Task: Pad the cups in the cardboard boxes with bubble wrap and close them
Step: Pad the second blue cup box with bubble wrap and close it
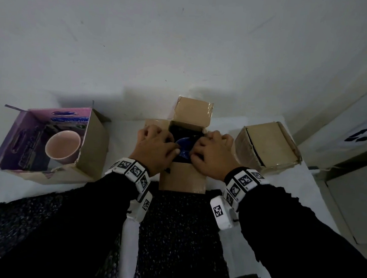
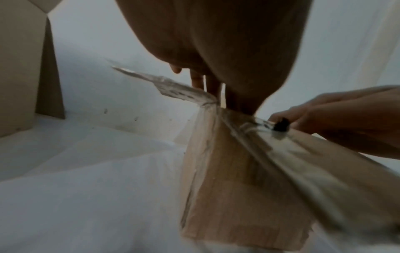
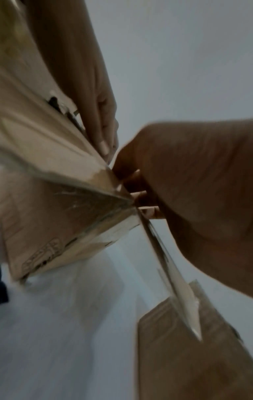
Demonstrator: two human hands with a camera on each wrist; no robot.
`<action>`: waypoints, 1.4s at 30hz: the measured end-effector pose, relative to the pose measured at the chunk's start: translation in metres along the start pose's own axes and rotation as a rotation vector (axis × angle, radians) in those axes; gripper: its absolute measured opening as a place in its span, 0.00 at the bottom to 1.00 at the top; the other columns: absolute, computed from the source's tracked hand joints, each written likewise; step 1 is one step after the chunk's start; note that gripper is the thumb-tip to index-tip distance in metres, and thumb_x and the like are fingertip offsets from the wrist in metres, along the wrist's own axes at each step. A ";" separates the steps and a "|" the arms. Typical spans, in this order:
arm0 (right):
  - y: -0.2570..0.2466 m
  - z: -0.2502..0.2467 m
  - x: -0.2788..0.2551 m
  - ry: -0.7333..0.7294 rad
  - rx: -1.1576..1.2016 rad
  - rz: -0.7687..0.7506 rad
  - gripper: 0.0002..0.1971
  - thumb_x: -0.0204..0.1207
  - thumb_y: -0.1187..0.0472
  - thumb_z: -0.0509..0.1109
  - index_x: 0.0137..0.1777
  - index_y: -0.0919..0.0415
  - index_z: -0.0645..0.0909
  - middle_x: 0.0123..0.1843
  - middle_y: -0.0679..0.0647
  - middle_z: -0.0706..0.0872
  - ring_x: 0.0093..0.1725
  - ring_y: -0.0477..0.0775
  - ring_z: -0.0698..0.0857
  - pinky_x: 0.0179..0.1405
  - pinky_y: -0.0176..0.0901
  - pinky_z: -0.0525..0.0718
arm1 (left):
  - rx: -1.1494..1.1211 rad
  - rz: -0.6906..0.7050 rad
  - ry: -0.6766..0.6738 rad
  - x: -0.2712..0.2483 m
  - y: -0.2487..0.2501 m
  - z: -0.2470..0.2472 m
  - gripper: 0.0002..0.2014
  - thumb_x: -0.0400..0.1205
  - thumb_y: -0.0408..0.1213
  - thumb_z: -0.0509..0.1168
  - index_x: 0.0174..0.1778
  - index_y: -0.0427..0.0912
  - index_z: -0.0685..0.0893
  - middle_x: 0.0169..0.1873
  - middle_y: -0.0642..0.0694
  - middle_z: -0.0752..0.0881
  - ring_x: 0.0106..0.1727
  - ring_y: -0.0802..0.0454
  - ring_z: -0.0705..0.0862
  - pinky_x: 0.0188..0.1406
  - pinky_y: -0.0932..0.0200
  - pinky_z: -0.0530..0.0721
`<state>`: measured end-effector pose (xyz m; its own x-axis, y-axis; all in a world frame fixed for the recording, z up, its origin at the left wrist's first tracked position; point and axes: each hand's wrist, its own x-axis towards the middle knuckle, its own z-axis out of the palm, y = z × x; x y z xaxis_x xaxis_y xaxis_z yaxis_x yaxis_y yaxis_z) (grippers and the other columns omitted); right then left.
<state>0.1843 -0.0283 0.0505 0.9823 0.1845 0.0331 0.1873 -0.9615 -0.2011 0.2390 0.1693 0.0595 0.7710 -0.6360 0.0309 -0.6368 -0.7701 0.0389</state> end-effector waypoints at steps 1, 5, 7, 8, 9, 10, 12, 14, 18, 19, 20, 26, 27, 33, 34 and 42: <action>0.002 0.004 -0.004 0.002 0.032 -0.039 0.27 0.73 0.32 0.48 0.50 0.41 0.87 0.56 0.41 0.82 0.63 0.56 0.69 0.58 0.58 0.60 | -0.038 0.039 0.035 -0.003 -0.003 0.001 0.26 0.80 0.64 0.45 0.56 0.61 0.87 0.57 0.54 0.82 0.63 0.43 0.68 0.62 0.42 0.63; 0.010 0.011 -0.015 0.034 0.081 -0.151 0.26 0.70 0.25 0.56 0.54 0.39 0.85 0.56 0.41 0.81 0.58 0.54 0.70 0.52 0.52 0.59 | 0.018 0.235 -0.002 -0.013 -0.010 0.005 0.25 0.77 0.66 0.52 0.54 0.58 0.88 0.54 0.53 0.84 0.59 0.43 0.77 0.64 0.39 0.67; 0.010 0.014 -0.015 0.064 0.098 -0.181 0.23 0.72 0.29 0.57 0.51 0.41 0.85 0.50 0.40 0.82 0.56 0.54 0.71 0.50 0.51 0.59 | 0.005 0.281 -0.006 -0.014 -0.008 0.007 0.24 0.77 0.61 0.52 0.49 0.51 0.88 0.49 0.50 0.85 0.51 0.44 0.82 0.55 0.46 0.71; 0.009 0.015 -0.015 0.078 0.085 -0.189 0.21 0.73 0.31 0.57 0.49 0.43 0.85 0.46 0.40 0.83 0.55 0.54 0.72 0.49 0.51 0.58 | -0.001 0.290 -0.002 -0.014 -0.006 0.008 0.23 0.78 0.59 0.53 0.46 0.49 0.88 0.45 0.49 0.85 0.46 0.45 0.83 0.50 0.49 0.72; 0.008 0.017 -0.016 0.089 0.051 -0.193 0.21 0.75 0.33 0.56 0.46 0.44 0.85 0.42 0.40 0.83 0.54 0.54 0.74 0.49 0.51 0.57 | 0.007 0.293 0.005 -0.015 -0.003 0.008 0.21 0.78 0.56 0.53 0.43 0.49 0.88 0.43 0.49 0.85 0.42 0.46 0.83 0.48 0.50 0.72; 0.008 0.018 -0.018 0.094 0.004 -0.197 0.22 0.77 0.35 0.55 0.44 0.46 0.85 0.40 0.40 0.84 0.53 0.54 0.75 0.49 0.51 0.58 | 0.020 0.293 0.009 -0.016 -0.001 0.009 0.20 0.77 0.55 0.54 0.41 0.49 0.88 0.40 0.49 0.85 0.39 0.46 0.83 0.47 0.52 0.73; 0.008 0.021 -0.021 0.090 -0.058 -0.218 0.25 0.79 0.35 0.52 0.41 0.48 0.85 0.39 0.41 0.86 0.52 0.54 0.76 0.50 0.52 0.59 | 0.038 0.287 0.000 -0.018 0.002 0.011 0.20 0.77 0.53 0.53 0.37 0.49 0.88 0.37 0.49 0.85 0.36 0.47 0.83 0.48 0.52 0.75; 0.008 0.016 -0.020 0.103 -0.021 -0.222 0.25 0.79 0.34 0.52 0.40 0.48 0.85 0.41 0.42 0.86 0.52 0.53 0.76 0.51 0.53 0.61 | 0.048 0.272 -0.010 -0.019 0.004 0.012 0.21 0.77 0.54 0.53 0.36 0.50 0.89 0.35 0.49 0.85 0.34 0.47 0.83 0.49 0.53 0.71; 0.011 -0.001 -0.003 0.183 -0.112 -0.126 0.23 0.81 0.37 0.53 0.48 0.51 0.83 0.52 0.46 0.83 0.57 0.55 0.76 0.55 0.54 0.65 | 0.139 0.253 -0.041 -0.018 0.010 0.006 0.23 0.82 0.58 0.54 0.43 0.50 0.91 0.38 0.49 0.85 0.38 0.46 0.83 0.54 0.51 0.69; 0.013 -0.003 -0.001 0.186 -0.170 -0.106 0.23 0.81 0.37 0.53 0.48 0.52 0.83 0.52 0.46 0.84 0.59 0.56 0.76 0.55 0.56 0.65 | 0.157 0.239 -0.071 -0.017 0.014 0.003 0.23 0.83 0.58 0.54 0.46 0.49 0.90 0.41 0.48 0.85 0.42 0.46 0.83 0.58 0.49 0.69; 0.016 -0.004 0.001 0.180 -0.211 -0.096 0.23 0.81 0.38 0.54 0.46 0.52 0.84 0.51 0.47 0.85 0.59 0.57 0.76 0.56 0.57 0.64 | 0.178 0.214 -0.111 -0.017 0.017 -0.001 0.23 0.84 0.58 0.53 0.50 0.49 0.89 0.45 0.48 0.85 0.46 0.46 0.82 0.61 0.48 0.67; 0.022 0.000 -0.004 0.121 -0.328 -0.067 0.27 0.78 0.34 0.52 0.41 0.52 0.86 0.59 0.48 0.83 0.70 0.61 0.71 0.66 0.63 0.59 | 0.252 0.089 -0.161 -0.021 0.026 0.001 0.25 0.85 0.60 0.47 0.51 0.49 0.85 0.49 0.51 0.86 0.54 0.50 0.82 0.76 0.44 0.52; 0.022 0.002 -0.004 0.112 -0.322 -0.047 0.29 0.79 0.34 0.51 0.40 0.51 0.87 0.62 0.48 0.82 0.71 0.61 0.70 0.66 0.63 0.58 | 0.246 0.076 -0.158 -0.023 0.027 0.003 0.25 0.86 0.60 0.47 0.52 0.49 0.85 0.49 0.51 0.86 0.55 0.51 0.82 0.78 0.44 0.51; 0.018 -0.003 0.003 -0.041 -0.295 -0.022 0.36 0.77 0.32 0.41 0.44 0.49 0.89 0.59 0.46 0.82 0.67 0.58 0.71 0.70 0.65 0.53 | 0.211 0.090 -0.066 -0.027 0.029 0.009 0.25 0.86 0.58 0.47 0.50 0.48 0.86 0.47 0.49 0.85 0.51 0.48 0.84 0.80 0.40 0.49; 0.016 -0.008 0.005 -0.017 -0.291 -0.025 0.33 0.78 0.35 0.43 0.45 0.50 0.88 0.56 0.47 0.84 0.64 0.58 0.73 0.68 0.64 0.56 | 0.201 0.099 -0.015 -0.030 0.028 0.011 0.25 0.85 0.58 0.48 0.46 0.48 0.87 0.43 0.49 0.85 0.48 0.48 0.84 0.78 0.40 0.52; -0.010 0.003 0.037 -0.186 0.021 -0.248 0.23 0.79 0.61 0.65 0.73 0.44 0.74 0.76 0.43 0.74 0.74 0.54 0.66 0.62 0.55 0.67 | 0.123 -0.067 0.226 -0.060 0.021 0.031 0.15 0.79 0.57 0.60 0.47 0.50 0.83 0.48 0.56 0.86 0.66 0.44 0.76 0.65 0.38 0.62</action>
<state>0.2183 -0.0114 0.0505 0.8883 0.4492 -0.0960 0.4193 -0.8783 -0.2297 0.1792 0.1902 0.0273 0.7833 -0.5670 0.2549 -0.5690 -0.8191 -0.0731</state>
